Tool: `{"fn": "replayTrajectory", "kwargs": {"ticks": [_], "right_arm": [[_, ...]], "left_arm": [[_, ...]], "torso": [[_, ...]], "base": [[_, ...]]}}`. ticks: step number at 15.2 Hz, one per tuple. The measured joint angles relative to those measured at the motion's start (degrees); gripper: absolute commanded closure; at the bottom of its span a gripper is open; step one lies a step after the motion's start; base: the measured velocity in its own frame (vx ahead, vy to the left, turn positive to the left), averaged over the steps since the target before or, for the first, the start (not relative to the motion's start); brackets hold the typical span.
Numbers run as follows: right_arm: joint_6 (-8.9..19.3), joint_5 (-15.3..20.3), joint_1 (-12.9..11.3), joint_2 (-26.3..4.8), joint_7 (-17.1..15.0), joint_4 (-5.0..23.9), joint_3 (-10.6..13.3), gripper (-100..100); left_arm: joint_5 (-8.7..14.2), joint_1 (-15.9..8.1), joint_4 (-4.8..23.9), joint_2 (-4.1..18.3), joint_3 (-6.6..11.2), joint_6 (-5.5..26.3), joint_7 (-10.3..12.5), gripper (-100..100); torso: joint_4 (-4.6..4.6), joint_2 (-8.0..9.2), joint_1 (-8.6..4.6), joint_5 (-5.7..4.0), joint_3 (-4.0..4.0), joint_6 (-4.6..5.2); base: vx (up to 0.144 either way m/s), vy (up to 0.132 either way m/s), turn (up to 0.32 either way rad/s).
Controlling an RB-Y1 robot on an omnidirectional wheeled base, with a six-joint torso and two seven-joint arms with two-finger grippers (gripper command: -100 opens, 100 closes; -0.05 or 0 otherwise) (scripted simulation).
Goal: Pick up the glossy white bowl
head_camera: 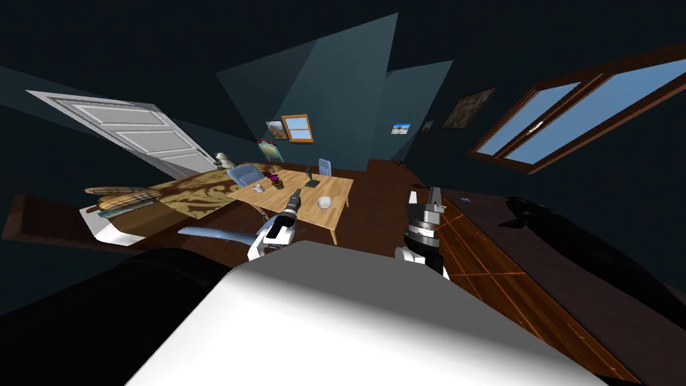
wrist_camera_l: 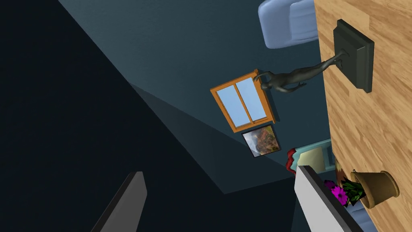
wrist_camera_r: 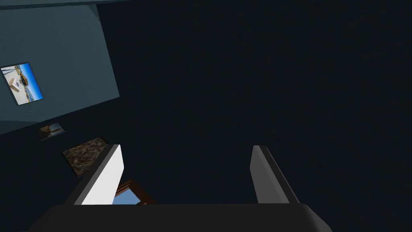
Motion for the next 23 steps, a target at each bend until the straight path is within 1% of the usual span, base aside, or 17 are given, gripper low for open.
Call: {"fn": "replayTrajectory", "kwargs": {"ticks": [1,3,4,8,10,12,13,14,15,17,19,20,22,23], "right_arm": [[0.0,0.0,0.0,0.0,0.0,0.0,0.0,0],[0.0,0.0,0.0,0.0,0.0,0.0,0.0,0],[0.0,0.0,0.0,0.0,0.0,0.0,0.0,0],[0.0,0.0,0.0,0.0,0.0,0.0,0.0,0],[0.0,0.0,0.0,0.0,0.0,0.0,0.0,0],[0.0,0.0,0.0,0.0,0.0,0.0,0.0,0],[0.0,0.0,0.0,0.0,0.0,0.0,0.0,0],[0.0,0.0,0.0,0.0,0.0,0.0,0.0,0],[0.0,0.0,0.0,0.0,0.0,0.0,0.0,0],[0.0,0.0,0.0,0.0,0.0,0.0,0.0,0],[0.0,0.0,0.0,0.0,0.0,0.0,0.0,0],[0.0,0.0,0.0,0.0,0.0,0.0,0.0,0],[0.0,0.0,0.0,0.0,0.0,0.0,0.0,0],[0.0,0.0,0.0,0.0,0.0,0.0,0.0,0]], "left_arm": [[0.1,-0.3,0.1,0.0,0.25,1.2,0.1,-100],[0.5,-1.1,1.7,0.2,1.41,3.3,0.3,-100],[0.6,-1.0,1.7,0.4,1.71,4.3,0.4,-100],[1.6,-1.1,2.5,0.7,3.93,8.9,1.0,-100],[1.8,-1.4,3.5,0.7,4.76,11.0,1.1,-100],[2.4,-1.7,4.6,1.0,6.1,13.1,1.5,-100],[2.5,-1.9,5.0,0.9,6.37,14.0,1.5,-100],[2.8,-2.3,6.1,1.1,7.06,14.8,1.6,-100],[3.0,-2.4,6.4,1.0,7.68,15.8,1.8,-100],[3.2,-2.6,6.3,1.2,8.19,18.1,1.9,-100],[3.6,-3.0,7.2,1.1,9.38,20.5,2.1,-100],[3.6,-3.0,7.5,1.0,9.62,21.3,2.2,-100],[4.3,-3.4,9.0,1.3,11.03,23.1,2.5,-100],[4.5,-3.5,9.2,1.5,11.37,24.1,2.6,-100]], "torso": [[0.0,-0.01,0.03,0.01,-0.01,-0.03],[0.0,0.0,0.03,0.01,0.0,0.0],[0.0,0.0,0.05,0.01,0.0,-0.04],[0.0,0.0,0.03,0.01,0.0,-0.01],[-0.01,-0.02,0.05,0.01,-0.01,-0.03],[-0.01,0.0,0.03,0.01,-0.01,0.0],[-0.01,-0.01,0.05,0.01,-0.01,-0.03],[-0.01,-0.02,0.05,0.02,-0.01,0.0],[-0.01,-0.02,0.04,0.01,-0.01,-0.01],[-0.01,-0.04,0.09,0.02,-0.02,-0.05],[-0.01,-0.04,0.08,0.02,-0.03,0.0],[-0.01,-0.04,0.09,0.02,-0.02,-0.03],[-0.01,-0.05,0.09,0.02,-0.03,-0.01],[-0.01,-0.05,0.11,0.02,-0.03,-0.04]], "base": [[-0.021,-0.023,-0.193],[-0.023,-0.019,-0.171],[-0.023,-0.024,-0.19],[-0.019,-0.024,-0.192],[-0.016,-0.022,-0.175],[-0.017,-0.021,-0.184],[-0.012,-0.025,-0.212],[-0.015,-0.024,-0.231],[-0.011,-0.014,-0.092],[-0.006,-0.011,-0.091],[-0.008,-0.013,-0.198],[-0.008,-0.015,-0.232],[-0.006,-0.01,-0.171],[0.0,-0.012,-0.255]]}}
